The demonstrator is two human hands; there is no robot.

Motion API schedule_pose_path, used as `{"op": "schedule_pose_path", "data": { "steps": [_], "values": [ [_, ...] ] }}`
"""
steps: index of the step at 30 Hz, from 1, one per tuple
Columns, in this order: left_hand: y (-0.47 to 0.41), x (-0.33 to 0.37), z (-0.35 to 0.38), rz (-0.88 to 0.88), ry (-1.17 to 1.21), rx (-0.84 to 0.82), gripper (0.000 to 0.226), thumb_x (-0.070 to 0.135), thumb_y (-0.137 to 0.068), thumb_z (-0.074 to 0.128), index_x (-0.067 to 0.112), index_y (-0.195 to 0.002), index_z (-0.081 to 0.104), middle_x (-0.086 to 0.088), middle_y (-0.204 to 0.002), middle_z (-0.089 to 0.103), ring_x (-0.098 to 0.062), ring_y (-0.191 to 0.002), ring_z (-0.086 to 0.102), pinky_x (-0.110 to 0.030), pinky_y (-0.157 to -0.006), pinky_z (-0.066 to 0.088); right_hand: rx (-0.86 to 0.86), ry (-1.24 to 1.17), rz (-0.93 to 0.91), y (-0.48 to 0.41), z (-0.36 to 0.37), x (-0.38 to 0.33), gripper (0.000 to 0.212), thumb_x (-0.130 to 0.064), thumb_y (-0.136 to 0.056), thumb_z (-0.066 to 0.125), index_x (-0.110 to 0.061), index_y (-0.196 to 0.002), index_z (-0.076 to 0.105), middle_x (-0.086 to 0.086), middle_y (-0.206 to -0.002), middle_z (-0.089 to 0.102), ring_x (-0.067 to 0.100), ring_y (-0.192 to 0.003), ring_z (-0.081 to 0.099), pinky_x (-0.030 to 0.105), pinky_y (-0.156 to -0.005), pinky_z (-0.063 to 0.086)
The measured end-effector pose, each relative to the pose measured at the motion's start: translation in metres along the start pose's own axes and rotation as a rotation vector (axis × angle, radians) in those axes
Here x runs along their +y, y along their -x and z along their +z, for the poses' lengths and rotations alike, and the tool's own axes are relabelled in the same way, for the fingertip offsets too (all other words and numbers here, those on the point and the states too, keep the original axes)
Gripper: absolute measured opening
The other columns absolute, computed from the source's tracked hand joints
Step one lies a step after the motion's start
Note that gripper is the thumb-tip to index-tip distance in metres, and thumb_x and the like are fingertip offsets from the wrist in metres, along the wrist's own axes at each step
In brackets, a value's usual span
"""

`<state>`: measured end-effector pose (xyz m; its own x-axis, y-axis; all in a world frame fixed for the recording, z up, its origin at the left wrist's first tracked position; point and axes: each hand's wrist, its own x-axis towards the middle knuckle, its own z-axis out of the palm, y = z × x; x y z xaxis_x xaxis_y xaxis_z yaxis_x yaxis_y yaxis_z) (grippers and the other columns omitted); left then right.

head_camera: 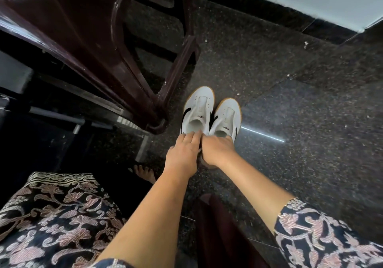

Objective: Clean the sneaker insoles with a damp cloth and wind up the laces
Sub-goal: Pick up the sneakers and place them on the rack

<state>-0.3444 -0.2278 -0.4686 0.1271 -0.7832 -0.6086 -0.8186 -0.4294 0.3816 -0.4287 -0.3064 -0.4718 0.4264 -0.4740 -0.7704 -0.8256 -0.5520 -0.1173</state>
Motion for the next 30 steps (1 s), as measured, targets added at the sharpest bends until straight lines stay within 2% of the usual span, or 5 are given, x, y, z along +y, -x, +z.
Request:
{"op": "schedule_pose_path", "data": {
  "steps": [5,10,16,23,30],
  "values": [
    [-0.004,-0.005,-0.005,0.001,-0.016,0.109,0.068,0.011,-0.08,0.066,0.017,-0.136,0.028,-0.002,-0.133,0.039,-0.023,-0.136,0.023,-0.037,-0.086,0.051,-0.044,-0.149,-0.024,0.032,-0.027,-0.011,0.047,-0.022,-0.092,0.045,-0.023,-0.137,0.035,0.0,-0.092,0.055,0.026,-0.093,0.053,0.045,-0.089,0.041],
    [-0.003,-0.01,-0.011,0.002,-0.081,0.087,0.044,0.012,-0.071,0.07,0.014,-0.106,0.043,-0.001,-0.102,0.055,-0.022,-0.099,0.053,-0.034,-0.058,0.044,-0.054,-0.225,-0.035,0.042,-0.018,-0.02,0.05,-0.016,-0.089,0.051,-0.023,-0.136,0.034,-0.006,-0.071,0.042,0.024,-0.083,0.05,0.048,-0.085,0.047],
    [-0.003,-0.003,-0.015,-0.06,-0.021,0.036,0.023,0.028,-0.071,0.068,0.017,-0.082,0.052,0.0,-0.084,0.055,-0.024,-0.083,0.059,-0.034,-0.061,0.049,0.044,-0.376,0.049,0.048,-0.025,0.0,0.059,-0.01,-0.079,0.066,-0.015,-0.124,0.028,0.0,-0.079,0.047,0.021,-0.07,0.052,0.038,-0.059,0.046],
    [0.008,0.005,-0.044,-0.099,0.056,0.031,0.035,0.015,-0.067,0.076,0.012,-0.1,0.063,-0.006,-0.09,0.063,-0.028,-0.094,0.061,-0.029,-0.066,0.04,0.025,-0.274,0.078,0.039,-0.056,0.01,0.037,-0.037,-0.064,0.081,-0.017,-0.083,0.056,0.001,-0.087,0.055,0.023,-0.084,0.057,0.031,-0.062,0.043],
    [0.037,0.031,-0.083,-0.105,0.049,0.05,0.067,0.022,-0.068,0.08,0.011,-0.13,0.054,-0.009,-0.121,0.061,-0.027,-0.117,0.054,-0.032,-0.09,0.046,-0.036,-0.242,0.033,0.072,-0.088,0.022,0.046,-0.046,-0.065,0.08,-0.016,-0.064,0.045,0.003,-0.076,0.054,0.022,-0.072,0.055,0.028,-0.049,0.038]
  ]
}}
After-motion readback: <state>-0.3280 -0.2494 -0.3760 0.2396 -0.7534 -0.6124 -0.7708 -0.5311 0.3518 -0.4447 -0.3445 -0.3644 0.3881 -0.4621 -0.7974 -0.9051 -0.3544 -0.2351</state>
